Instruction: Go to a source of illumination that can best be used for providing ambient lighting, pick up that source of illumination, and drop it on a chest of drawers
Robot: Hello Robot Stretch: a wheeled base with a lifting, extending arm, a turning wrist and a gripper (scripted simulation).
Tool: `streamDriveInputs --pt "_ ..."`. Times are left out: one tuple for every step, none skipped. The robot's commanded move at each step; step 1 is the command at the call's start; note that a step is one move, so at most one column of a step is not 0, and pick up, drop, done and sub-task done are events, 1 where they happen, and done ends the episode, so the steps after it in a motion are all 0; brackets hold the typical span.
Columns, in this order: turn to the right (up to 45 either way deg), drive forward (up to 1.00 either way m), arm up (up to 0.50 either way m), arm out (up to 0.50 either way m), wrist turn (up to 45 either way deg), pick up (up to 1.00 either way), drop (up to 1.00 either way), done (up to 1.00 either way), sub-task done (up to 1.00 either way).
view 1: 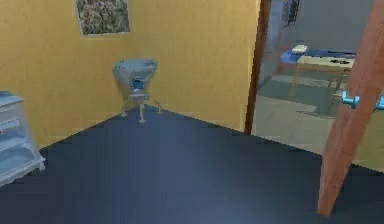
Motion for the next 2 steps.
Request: streamDriveInputs --pt "-30.0 0.0 0.0 0.0 0.0 0.0 0.0 0.0 0.0" --pt "0.0 0.2 0.0 0.0 0.0 0.0 0.0 0.0 0.0"
